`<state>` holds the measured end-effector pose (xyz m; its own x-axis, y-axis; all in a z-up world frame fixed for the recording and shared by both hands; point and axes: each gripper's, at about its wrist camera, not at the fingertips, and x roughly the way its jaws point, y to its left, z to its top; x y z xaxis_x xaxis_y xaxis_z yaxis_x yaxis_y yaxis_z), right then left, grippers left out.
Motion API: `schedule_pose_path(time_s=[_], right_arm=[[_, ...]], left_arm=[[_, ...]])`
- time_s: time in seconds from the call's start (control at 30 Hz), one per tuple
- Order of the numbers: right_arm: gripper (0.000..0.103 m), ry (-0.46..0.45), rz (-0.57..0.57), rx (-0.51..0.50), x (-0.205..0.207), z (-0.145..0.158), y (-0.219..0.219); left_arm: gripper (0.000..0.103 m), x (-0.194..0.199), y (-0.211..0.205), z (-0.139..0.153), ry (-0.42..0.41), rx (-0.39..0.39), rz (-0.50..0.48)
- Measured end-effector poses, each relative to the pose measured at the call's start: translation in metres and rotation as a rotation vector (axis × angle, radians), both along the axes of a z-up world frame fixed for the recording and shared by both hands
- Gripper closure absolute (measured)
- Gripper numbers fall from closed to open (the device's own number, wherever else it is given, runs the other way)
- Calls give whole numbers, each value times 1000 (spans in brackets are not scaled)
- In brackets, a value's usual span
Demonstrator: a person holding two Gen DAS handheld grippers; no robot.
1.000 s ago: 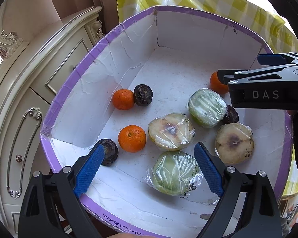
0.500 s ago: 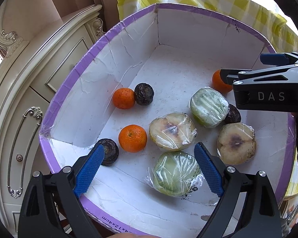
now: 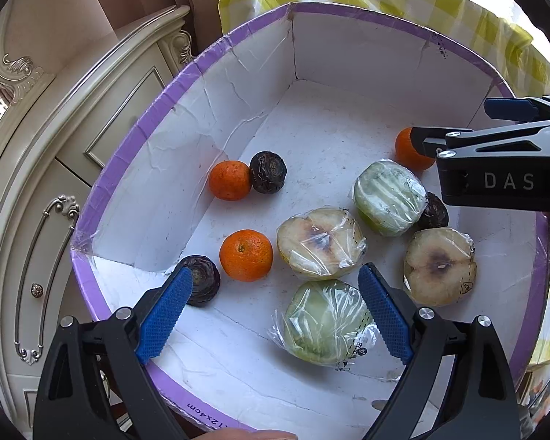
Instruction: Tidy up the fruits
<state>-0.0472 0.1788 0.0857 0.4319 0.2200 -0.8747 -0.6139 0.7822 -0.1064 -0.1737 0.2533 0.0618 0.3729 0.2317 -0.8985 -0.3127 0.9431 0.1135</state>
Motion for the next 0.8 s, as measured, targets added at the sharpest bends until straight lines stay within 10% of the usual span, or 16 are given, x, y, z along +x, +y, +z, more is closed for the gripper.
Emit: schedule_pose_path(time_s=[0.8], right_arm=[[2,0,16,3,-2,-1,-1]], left_arm=[[14,-1,3,2,16,58,42]])
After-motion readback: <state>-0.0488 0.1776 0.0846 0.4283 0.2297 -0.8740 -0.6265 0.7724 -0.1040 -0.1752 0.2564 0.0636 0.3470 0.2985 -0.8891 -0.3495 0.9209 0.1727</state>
